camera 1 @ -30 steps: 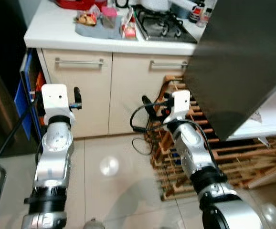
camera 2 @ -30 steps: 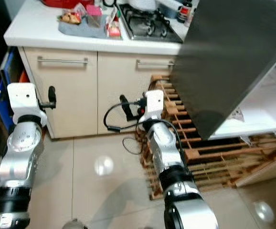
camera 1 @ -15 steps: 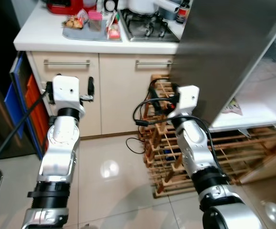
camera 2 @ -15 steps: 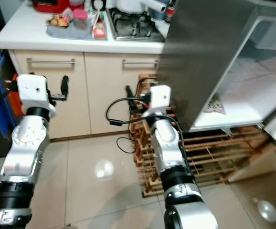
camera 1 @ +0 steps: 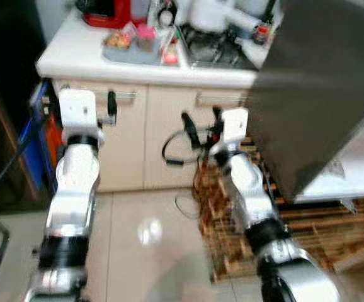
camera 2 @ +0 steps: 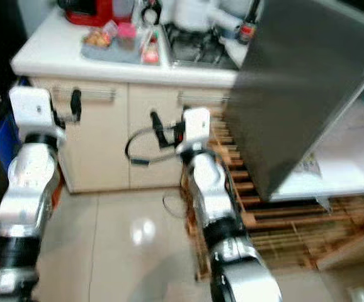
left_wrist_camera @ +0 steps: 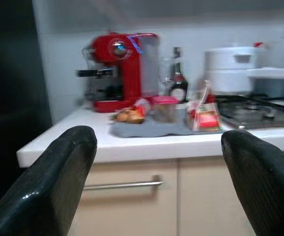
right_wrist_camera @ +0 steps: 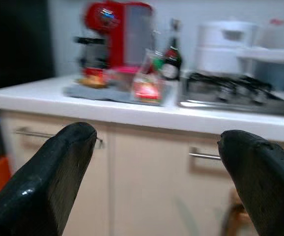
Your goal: Restocking fridge
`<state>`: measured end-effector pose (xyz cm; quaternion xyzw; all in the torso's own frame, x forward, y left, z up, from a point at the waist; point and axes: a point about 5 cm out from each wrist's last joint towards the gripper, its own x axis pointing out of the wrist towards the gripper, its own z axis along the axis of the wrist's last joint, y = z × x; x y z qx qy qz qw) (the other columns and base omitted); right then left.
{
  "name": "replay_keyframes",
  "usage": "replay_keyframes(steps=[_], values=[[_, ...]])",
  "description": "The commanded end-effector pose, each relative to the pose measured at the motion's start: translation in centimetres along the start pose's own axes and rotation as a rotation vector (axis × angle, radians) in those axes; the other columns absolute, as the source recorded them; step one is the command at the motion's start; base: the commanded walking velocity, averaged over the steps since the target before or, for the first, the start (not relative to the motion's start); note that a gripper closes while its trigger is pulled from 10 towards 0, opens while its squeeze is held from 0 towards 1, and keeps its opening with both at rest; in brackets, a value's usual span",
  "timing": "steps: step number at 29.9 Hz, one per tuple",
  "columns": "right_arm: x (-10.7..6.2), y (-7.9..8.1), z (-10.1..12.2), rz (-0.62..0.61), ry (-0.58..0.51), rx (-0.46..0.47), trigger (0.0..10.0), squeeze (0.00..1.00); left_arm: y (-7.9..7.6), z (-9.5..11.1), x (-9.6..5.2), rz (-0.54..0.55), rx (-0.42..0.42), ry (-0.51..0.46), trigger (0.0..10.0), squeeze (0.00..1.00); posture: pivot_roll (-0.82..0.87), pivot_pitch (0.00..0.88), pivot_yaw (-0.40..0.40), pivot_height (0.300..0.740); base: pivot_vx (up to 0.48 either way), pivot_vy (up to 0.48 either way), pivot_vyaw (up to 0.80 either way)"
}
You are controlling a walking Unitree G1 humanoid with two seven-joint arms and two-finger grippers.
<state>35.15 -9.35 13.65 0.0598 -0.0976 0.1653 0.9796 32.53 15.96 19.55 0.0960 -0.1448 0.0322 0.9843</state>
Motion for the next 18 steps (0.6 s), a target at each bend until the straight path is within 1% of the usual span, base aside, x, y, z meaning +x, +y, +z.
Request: replay_keyframes(steps=[1,5,8,9,11,12,14,16,18], values=[[0.6,0.8,0.5,0.005,-0.023,0.021,10.0,0.0,1.0,0.4,0.3,0.025,0.011,-0.019,10.0,0.0,0.02,0.0,-0.096,0.74,0.48,0.0,0.0],[0.7,0.7,0.5,-0.006,-0.02,0.014,10.0,0.0,1.2,1.1,0.4,0.038,-0.006,-0.05,10.0,0.0,0.02,0.0,-0.096,0.74,0.48,0.0,0.0],[0.7,0.7,0.4,-0.012,-0.016,0.02,10.0,0.0,1.3,1.3,0.5,0.041,-0.002,-0.058,10.0,0.0,0.03,0.0,-0.097,0.74,0.48,0.0,0.0],[0.8,0.7,0.3,-0.03,-0.014,0.053,10.0,0.0,1.3,1.4,0.7,0.038,0.002,-0.062,10.0,0.0,0.03,0.0,-0.098,0.74,0.48,0.0,0.0],[0.8,0.7,0.3,-0.03,-0.014,0.053,10.0,0.0,1.3,1.4,0.7,0.038,0.002,-0.062,10.0,0.0,0.03,0.0,-0.098,0.74,0.48,0.0,0.0],[0.9,0.6,0.3,-0.052,-0.011,0.092,10.0,0.0,1.3,1.5,0.8,0.031,0.008,-0.064,10.0,0.0,0.03,0.0,-0.096,0.74,0.48,0.0,0.0],[1.0,0.4,0.3,-0.073,-0.004,0.117,10.0,0.0,1.2,1.5,0.8,0.023,0.019,-0.063,10.0,0.0,0.03,0.0,-0.095,0.74,0.48,0.0,0.0],[1.1,0.4,0.3,-0.072,-0.006,0.106,10.0,0.0,1.3,1.4,0.8,0.02,0.037,-0.051,10.0,0.0,0.04,0.0,-0.081,0.74,0.48,0.0,0.0],[1.0,0.5,0.3,-0.065,-0.01,0.094,10.0,0.0,1.6,1.3,0.7,0.022,0.039,-0.031,10.0,0.0,0.05,0.0,-0.048,0.74,0.48,0.0,0.0]])
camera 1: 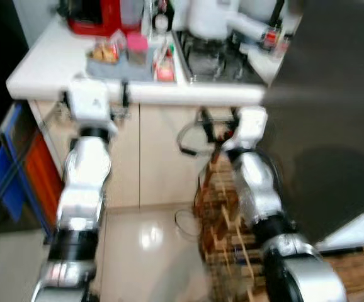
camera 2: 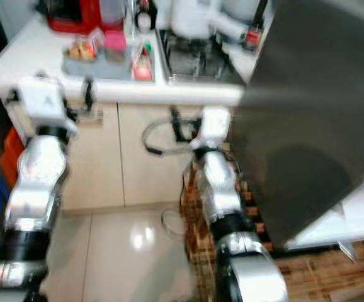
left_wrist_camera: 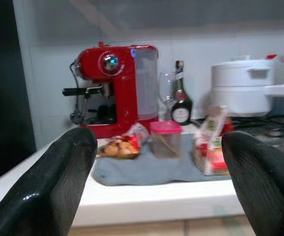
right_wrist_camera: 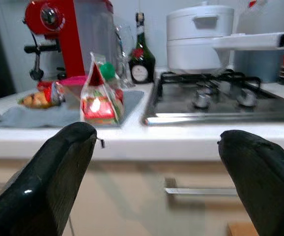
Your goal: Restocking fridge
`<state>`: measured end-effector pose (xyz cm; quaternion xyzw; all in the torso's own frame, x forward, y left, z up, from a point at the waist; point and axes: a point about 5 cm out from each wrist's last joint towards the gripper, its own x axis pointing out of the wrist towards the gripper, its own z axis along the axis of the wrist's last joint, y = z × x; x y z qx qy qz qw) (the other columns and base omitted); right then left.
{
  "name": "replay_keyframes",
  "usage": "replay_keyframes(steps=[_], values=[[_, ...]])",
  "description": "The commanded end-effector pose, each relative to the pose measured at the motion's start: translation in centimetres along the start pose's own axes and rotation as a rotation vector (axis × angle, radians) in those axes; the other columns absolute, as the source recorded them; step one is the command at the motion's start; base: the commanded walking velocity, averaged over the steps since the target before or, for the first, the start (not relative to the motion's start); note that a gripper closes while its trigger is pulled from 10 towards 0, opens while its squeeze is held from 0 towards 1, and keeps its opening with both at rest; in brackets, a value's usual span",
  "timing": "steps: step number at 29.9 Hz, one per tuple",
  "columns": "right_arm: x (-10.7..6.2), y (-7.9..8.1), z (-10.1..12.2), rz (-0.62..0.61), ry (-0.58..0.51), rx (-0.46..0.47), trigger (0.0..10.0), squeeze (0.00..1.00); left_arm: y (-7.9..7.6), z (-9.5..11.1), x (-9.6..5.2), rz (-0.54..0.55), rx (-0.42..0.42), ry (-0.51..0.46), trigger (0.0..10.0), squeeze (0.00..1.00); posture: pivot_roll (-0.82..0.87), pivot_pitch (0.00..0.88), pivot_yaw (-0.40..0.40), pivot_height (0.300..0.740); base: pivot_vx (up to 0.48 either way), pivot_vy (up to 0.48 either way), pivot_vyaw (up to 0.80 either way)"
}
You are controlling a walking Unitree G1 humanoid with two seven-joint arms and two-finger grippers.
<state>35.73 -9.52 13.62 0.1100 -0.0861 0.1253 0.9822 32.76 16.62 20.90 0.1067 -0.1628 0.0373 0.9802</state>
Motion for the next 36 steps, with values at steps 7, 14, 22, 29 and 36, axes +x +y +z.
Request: replay_keyframes(steps=[7,14,22,29,36], values=[[0.5,1.6,-0.3,0.011,-0.006,0.042,10.0,0.0,2.4,-0.7,-0.6,0.009,0.11,0.091,10.0,0.0,0.08,0.0,0.016,0.74,0.184,0.0,0.0],[0.5,2.5,-0.7,0.041,0.007,0.066,10.0,0.0,2.4,-0.8,-0.7,0.04,0.049,0.125,10.0,0.0,0.07,0.0,-0.013,0.74,0.0,0.177,-0.34],[0.7,1.4,0.3,0.063,-0.019,-0.015,10.0,0.0,0.5,-0.8,-1.0,0.024,0.036,0.116,10.0,0.0,0.03,0.0,-0.054,0.74,0.0,0.046,-0.1],[0.7,1.5,0.3,0.094,-0.016,-0.018,10.0,0.0,-0.3,-0.5,-0.7,-0.009,0.043,0.098,10.0,0.0,0.03,0.0,-0.061,0.74,0.0,0.0,0.0],[0.6,2.0,0.2,0.123,-0.011,-0.001,10.0,0.0,-0.5,-1.0,-0.9,-0.022,0.054,0.117,10.0,0.0,0.03,0.0,-0.063,0.74,0.0,0.0,0.43]])
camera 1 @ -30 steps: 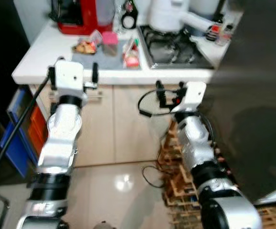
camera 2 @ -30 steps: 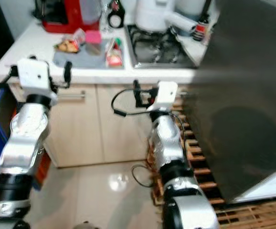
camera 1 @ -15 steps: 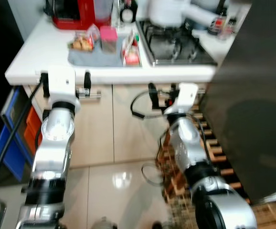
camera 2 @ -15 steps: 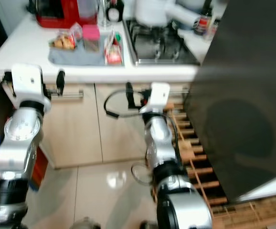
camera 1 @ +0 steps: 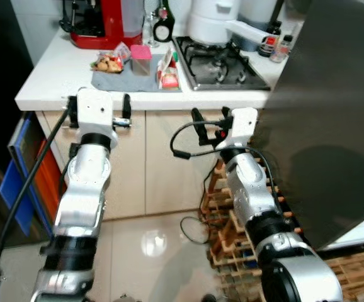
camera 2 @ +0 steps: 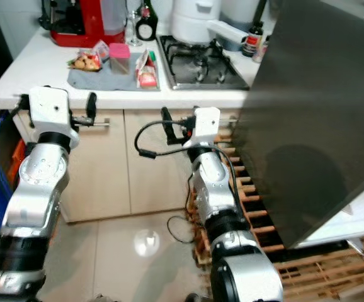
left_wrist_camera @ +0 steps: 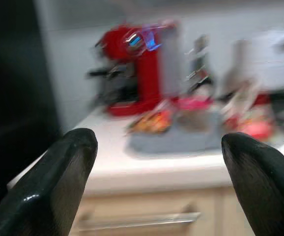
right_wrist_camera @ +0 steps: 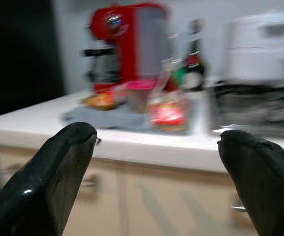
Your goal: Restocking fridge
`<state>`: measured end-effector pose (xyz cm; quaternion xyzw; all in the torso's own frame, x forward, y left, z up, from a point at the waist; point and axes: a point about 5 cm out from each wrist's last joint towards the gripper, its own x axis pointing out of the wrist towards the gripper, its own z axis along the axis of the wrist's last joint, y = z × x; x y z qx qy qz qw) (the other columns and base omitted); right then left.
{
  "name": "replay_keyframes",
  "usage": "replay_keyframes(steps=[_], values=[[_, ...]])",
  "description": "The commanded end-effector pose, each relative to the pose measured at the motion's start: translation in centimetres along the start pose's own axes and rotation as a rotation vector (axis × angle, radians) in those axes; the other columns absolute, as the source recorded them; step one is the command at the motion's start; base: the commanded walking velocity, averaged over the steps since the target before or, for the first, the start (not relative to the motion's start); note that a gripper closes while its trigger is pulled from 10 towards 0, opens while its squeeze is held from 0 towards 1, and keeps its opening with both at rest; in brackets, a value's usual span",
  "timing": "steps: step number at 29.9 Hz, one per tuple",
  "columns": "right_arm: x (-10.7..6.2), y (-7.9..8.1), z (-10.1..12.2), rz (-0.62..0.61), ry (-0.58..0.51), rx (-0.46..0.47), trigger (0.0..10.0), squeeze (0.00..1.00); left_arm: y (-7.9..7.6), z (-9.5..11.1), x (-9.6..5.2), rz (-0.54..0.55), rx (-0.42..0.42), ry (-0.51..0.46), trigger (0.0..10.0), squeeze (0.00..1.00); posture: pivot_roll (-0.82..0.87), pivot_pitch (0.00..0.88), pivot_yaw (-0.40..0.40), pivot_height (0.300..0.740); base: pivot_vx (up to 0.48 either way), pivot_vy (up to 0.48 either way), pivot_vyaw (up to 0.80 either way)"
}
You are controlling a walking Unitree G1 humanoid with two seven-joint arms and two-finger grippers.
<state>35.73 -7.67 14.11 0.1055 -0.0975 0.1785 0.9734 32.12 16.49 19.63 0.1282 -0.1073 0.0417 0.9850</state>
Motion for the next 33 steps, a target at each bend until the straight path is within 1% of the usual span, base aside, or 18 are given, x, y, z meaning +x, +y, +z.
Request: replay_keyframes(steps=[1,9,12,14,16,17,18,19,21,23,26,28,29,30,33], values=[[0.1,0.1,0.1,0.013,0.0,0.0,10.0,0.0,-0.2,0.0,0.2,-0.011,0.007,0.007,10.0,0.0,0.03,0.0,-0.063,0.74,0.0,0.0,0.56],[0.2,0.1,0.1,0.016,-0.002,0.015,10.0,0.0,-0.4,0.0,0.4,-0.02,0.015,0.013,10.0,0.0,0.03,0.0,-0.062,0.74,0.0,0.0,0.49],[0.0,-0.5,0.0,-0.037,0.004,0.029,10.0,0.0,-0.7,-0.1,0.4,-0.039,0.031,0.022,10.0,0.0,0.03,0.0,-0.062,0.74,0.0,0.0,0.14],[0.0,-0.6,0.0,-0.047,0.003,0.027,10.0,0.0,-0.7,-0.2,0.4,-0.046,0.037,0.025,10.0,0.0,0.03,0.0,-0.062,0.74,0.0,0.0,0.0],[-0.1,-1.0,0.0,-0.077,0.001,0.023,10.0,0.0,-0.9,-0.3,0.5,-0.074,0.077,0.027,10.0,0.0,0.03,0.0,-0.054,0.74,0.0,0.0,0.0],[-0.1,-1.0,0.0,-0.077,0.001,0.023,10.0,0.0,-0.9,-0.3,0.5,-0.074,0.077,0.027,10.0,0.0,0.03,0.0,-0.054,0.74,0.0,0.0,0.0],[-0.3,-1.3,0.0,-0.105,-0.006,0.029,10.0,0.0,-0.6,-0.3,0.7,-0.091,0.111,0.032,10.0,0.0,0.03,0.0,-0.008,0.74,0.0,0.0,0.0],[-0.4,-1.6,0.0,-0.124,-0.01,0.034,10.0,0.0,-0.5,-0.3,0.9,-0.103,0.134,0.037,10.0,0.0,0.03,0.0,-0.008,0.74,0.0,0.0,0.0],[-0.8,-1.8,-0.3,-0.172,-0.023,0.052,10.0,0.0,0.9,-0.4,1.5,-0.114,0.145,0.065,10.0,0.0,0.03,0.0,0.066,0.74,0.0,0.0,0.0],[-0.9,-1.8,-0.5,-0.198,-0.031,0.065,10.0,0.0,2.0,-0.5,2.0,-0.112,0.136,0.09,10.0,0.0,0.02,0.0,0.093,0.74,0.0,0.0,0.0],[-1.0,-1.7,-0.6,-0.206,-0.036,0.071,10.0,0.0,2.8,-0.7,2.4,-0.069,0.068,0.111,10.0,0.0,0.02,0.0,0.098,0.74,0.0,0.0,0.0],[-1.0,-1.7,-0.6,-0.206,-0.036,0.071,10.0,0.0,2.8,-0.7,2.4,-0.069,0.068,0.111,10.0,0.0,0.02,0.0,0.098,0.74,0.0,0.0,0.0],[-1.1,-1.8,-0.6,-0.199,-0.029,0.064,10.0,0.0,2.6,-0.5,2.3,-0.055,0.048,0.098,10.0,0.0,0.02,0.0,0.08,0.74,0.0,0.48,0.0],[-1.1,-1.9,-0.7,-0.195,-0.023,0.058,10.0,0.0,2.4,-0.3,2.3,-0.051,0.041,0.09,10.0,0.0,0.02,0.0,0.08,0.74,0.0,0.48,0.0],[-1.0,-1.9,-0.6,-0.189,-0.018,0.05,10.0,0.0,2.2,-0.3,2.1,-0.048,0.046,0.082,10.0,0.0,0.02,0.0,0.071,0.74,0.0,0.48,-0.5]])
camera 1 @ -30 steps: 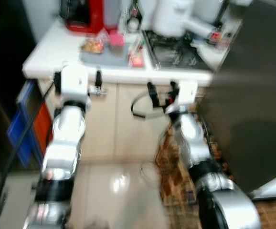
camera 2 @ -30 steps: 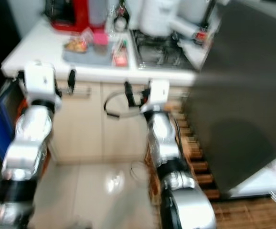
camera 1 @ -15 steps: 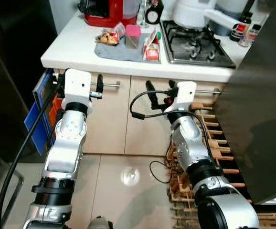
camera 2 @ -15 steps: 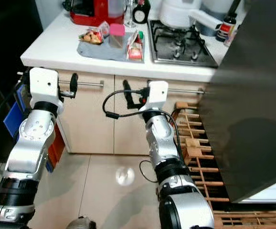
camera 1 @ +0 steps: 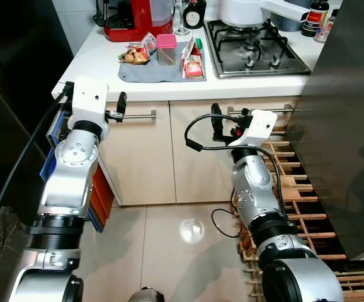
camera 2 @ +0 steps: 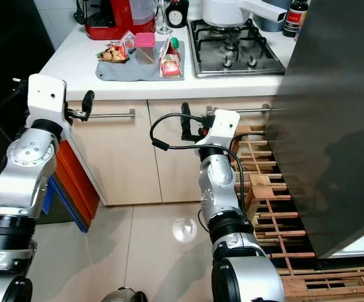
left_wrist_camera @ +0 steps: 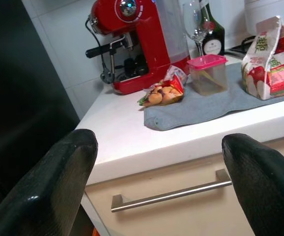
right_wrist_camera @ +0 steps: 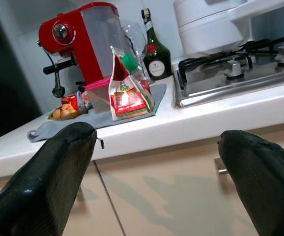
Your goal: Restocking fridge
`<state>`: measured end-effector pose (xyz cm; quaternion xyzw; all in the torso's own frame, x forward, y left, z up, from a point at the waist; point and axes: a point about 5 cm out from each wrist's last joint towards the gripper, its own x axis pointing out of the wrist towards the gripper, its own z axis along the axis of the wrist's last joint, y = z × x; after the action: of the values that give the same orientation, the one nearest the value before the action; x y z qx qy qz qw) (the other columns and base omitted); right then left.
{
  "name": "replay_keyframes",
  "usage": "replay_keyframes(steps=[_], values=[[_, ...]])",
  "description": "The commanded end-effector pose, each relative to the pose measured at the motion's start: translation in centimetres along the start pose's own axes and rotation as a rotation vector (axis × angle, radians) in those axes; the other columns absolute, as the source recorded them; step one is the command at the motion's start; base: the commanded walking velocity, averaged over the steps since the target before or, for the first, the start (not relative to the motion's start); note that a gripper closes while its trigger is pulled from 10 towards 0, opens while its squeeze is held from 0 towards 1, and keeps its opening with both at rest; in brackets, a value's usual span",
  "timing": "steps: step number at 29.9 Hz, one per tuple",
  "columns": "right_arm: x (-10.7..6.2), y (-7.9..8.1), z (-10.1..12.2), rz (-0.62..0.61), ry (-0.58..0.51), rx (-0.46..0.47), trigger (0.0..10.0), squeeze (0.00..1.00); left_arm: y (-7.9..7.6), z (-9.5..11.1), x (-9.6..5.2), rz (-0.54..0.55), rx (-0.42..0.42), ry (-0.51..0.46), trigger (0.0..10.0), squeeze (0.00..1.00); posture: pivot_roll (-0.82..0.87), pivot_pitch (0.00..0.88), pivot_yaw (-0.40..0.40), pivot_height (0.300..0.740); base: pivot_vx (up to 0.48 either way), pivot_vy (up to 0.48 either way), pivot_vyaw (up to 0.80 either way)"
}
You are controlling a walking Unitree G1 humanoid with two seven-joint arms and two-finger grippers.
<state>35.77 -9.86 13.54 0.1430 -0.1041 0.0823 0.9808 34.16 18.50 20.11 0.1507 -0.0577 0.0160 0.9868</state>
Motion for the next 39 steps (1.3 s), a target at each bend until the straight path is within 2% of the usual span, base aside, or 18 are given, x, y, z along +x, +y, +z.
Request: replay_keyframes(steps=[1,7,11,18,20,23,30,33,34,36,39], values=[[-0.2,0.1,-0.6,0.011,0.029,-0.01,10.0,0.0,0.2,0.2,-0.2,0.022,0.013,-0.012,10.0,0.0,0.02,0.0,0.064,0.74,0.0,0.48,-0.75],[0.2,0.0,-0.2,0.03,0.023,-0.023,10.0,0.0,-0.3,-0.3,-0.7,0.034,-0.024,0.008,10.0,0.0,0.02,0.0,0.034,0.74,0.0,0.14,-0.13],[0.3,0.3,0.1,0.082,0.016,-0.027,10.0,0.0,-1.7,-0.5,-1.3,0.006,-0.043,0.008,10.0,0.0,0.02,0.0,0.031,0.74,0.0,0.0,0.0],[0.3,0.2,0.1,0.081,0.015,-0.033,10.0,0.0,-2.1,-0.5,-1.3,0.005,-0.059,-0.002,10.0,0.0,0.01,0.0,0.021,0.74,0.0,0.0,0.59],[0.3,0.1,0.2,0.093,0.017,-0.058,10.0,0.0,-2.3,-1.2,-1.1,0.011,-0.108,0.002,10.0,0.0,0.0,0.0,-0.002,0.74,0.0,0.0,0.54],[0.4,-0.1,0.7,0.14,0.007,-0.135,10.0,0.0,-2.8,-2.6,-1.1,0.037,-0.183,0.071,10.0,0.0,-0.02,0.0,-0.02,0.74,0.0,0.0,0.52],[0.3,-1.8,0.5,0.041,0.042,-0.156,10.0,0.0,-3.1,-2.3,-0.7,-0.013,-0.101,0.042,10.0,0.0,-0.03,0.0,-0.007,0.74,0.0,0.0,0.0],[0.1,-2.1,0.4,0.007,0.043,-0.204,10.0,0.0,-3.2,-2.4,-0.5,-0.029,-0.101,0.039,10.0,0.0,-0.03,0.0,-0.002,0.74,0.0,0.0,0.0],[-0.1,-2.4,0.2,-0.024,0.052,-0.293,10.0,0.0,-3.4,-2.3,-0.5,-0.045,-0.096,0.026,10.0,0.0,-0.03,0.0,0.0,0.74,0.0,0.0,0.0],[-0.3,-2.9,0.1,-0.056,0.064,-0.352,10.0,0.0,-3.4,-2.4,-0.6,-0.053,-0.089,0.014,10.0,0.0,-0.03,0.0,0.0,0.74,0.0,0.0,0.0],[-0.8,-3.5,-0.4,-0.072,0.08,-0.331,10.0,0.0,-3.0,-2.8,-0.7,-0.034,-0.089,0.028,10.0,0.0,-0.03,0.0,0.002,0.74,0.0,0.0,0.0]])
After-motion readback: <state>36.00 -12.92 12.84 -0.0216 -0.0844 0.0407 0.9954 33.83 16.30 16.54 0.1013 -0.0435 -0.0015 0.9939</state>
